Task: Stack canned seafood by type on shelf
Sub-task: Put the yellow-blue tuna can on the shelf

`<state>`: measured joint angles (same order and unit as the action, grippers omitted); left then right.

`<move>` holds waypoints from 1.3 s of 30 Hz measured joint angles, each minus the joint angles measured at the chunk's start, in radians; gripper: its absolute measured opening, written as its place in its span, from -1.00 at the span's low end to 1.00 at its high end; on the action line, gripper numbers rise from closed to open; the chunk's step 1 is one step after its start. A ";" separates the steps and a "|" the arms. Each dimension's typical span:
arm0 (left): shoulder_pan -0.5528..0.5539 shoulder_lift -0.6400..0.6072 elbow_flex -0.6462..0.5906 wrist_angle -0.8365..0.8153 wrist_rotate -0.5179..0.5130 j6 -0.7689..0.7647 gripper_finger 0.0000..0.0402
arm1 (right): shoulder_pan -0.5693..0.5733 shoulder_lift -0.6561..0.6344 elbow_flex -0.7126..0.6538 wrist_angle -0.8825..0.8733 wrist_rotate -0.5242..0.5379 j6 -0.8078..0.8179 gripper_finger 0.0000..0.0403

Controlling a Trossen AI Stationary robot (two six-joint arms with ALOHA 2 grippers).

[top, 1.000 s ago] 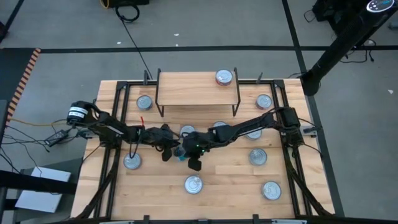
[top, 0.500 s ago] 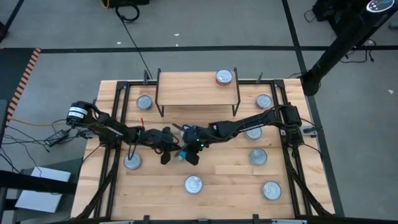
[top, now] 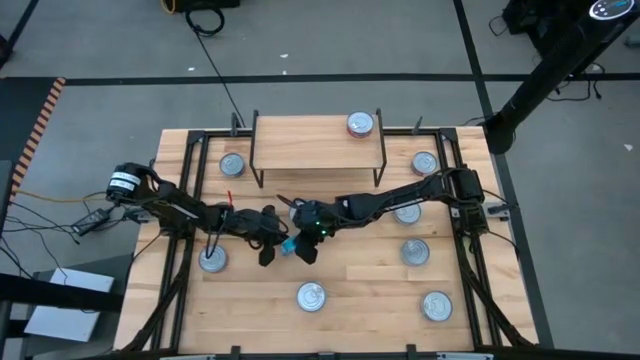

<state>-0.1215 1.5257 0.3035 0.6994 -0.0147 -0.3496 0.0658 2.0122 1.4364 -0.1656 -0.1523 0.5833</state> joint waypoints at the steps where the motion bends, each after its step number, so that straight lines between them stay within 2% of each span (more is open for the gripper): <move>1: 0.000 0.000 0.000 0.000 0.000 -0.001 -1.00 | -0.001 0.000 0.000 0.000 -0.004 0.001 -0.98; 6: 0.002 -0.003 0.000 0.002 0.000 -0.024 -1.00 | -0.009 0.000 0.000 0.000 -0.006 0.007 -0.93; 15: 0.002 -0.078 0.000 -0.011 -0.002 -0.029 -1.00 | -0.023 -0.022 -0.001 -0.007 -0.025 0.015 -0.69; 20: 0.002 -0.155 -0.001 -0.099 -0.005 -0.030 -1.00 | -0.023 -0.054 -0.001 -0.021 -0.023 -0.114 -0.51; 25: 0.002 -0.251 0.000 -0.193 -0.008 -0.064 -1.00 | -0.007 -0.058 0.000 -0.014 -0.025 -0.243 -0.24; 32: 0.002 -0.450 0.005 -0.429 -0.019 -0.106 -0.99 | -0.007 -0.051 0.000 -0.020 0.028 -0.281 0.11; 35: 0.002 -0.532 0.057 -0.627 -0.013 -0.136 -0.95 | -0.015 -0.051 0.000 -0.023 0.029 -0.288 0.19; 39: -0.015 -0.586 0.201 -0.936 -0.010 -0.183 -0.79 | -0.021 -0.051 0.000 -0.035 0.029 -0.291 0.24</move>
<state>-0.1365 0.9401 0.5043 -0.2368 -0.0245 -0.5327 0.0443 1.9617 1.4364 -0.2006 -0.1238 0.2919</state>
